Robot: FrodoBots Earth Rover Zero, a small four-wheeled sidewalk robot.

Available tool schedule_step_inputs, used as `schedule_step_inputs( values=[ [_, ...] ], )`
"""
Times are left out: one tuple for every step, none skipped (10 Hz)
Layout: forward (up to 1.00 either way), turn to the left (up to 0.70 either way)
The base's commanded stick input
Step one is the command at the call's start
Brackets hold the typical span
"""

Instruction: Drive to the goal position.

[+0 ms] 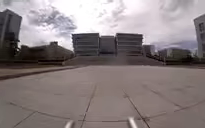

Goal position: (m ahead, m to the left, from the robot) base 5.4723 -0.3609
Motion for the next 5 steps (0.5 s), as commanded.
schedule_step_inputs(
  values=[
    [1.0, 0.01],
    [1.0, 0.01],
    [1.0, 0.01],
    [1.0, 0.01],
    [1.0, 0.01]
  ],
)
